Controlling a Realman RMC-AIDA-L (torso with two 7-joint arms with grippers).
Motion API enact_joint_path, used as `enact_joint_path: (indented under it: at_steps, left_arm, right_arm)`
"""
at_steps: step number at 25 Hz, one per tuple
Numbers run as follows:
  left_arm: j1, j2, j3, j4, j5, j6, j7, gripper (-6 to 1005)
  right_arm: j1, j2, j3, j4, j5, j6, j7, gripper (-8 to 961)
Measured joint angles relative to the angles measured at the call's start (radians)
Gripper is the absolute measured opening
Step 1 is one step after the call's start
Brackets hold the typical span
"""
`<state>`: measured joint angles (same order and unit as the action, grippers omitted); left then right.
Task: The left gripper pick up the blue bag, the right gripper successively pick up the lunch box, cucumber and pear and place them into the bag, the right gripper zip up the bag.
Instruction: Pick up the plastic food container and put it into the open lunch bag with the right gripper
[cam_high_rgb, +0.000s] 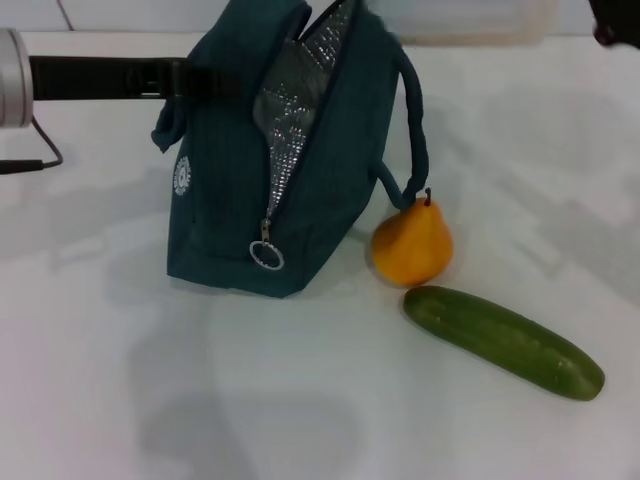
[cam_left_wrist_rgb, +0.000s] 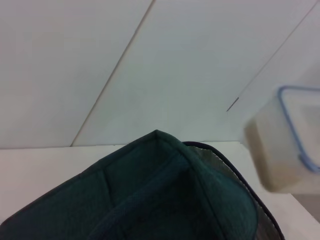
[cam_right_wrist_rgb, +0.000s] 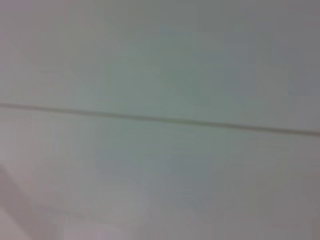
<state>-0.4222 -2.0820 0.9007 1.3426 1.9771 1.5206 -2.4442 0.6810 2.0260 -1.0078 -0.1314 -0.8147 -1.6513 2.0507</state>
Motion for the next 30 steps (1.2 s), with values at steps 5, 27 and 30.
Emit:
enact_joint_path:
  at_steps: [5,27,30]
  left_arm:
    - [-0.013,-0.001,0.001,-0.016,0.002,-0.001,0.014,44]
    - [-0.053,-0.002,0.028,-0.095,0.002,-0.010,0.068,44]
    - [-0.056,-0.002,0.031,-0.097,0.002,-0.010,0.068,44]
  right_arm:
    - [0.080,0.001,-0.018,0.003,-0.005,0.006,-0.001,93]
    - [0.202,0.002,-0.155,-0.012,0.001,0.258,-0.034,64]
    - [0.222,0.002,-0.155,-0.009,0.002,0.268,-0.043,38]
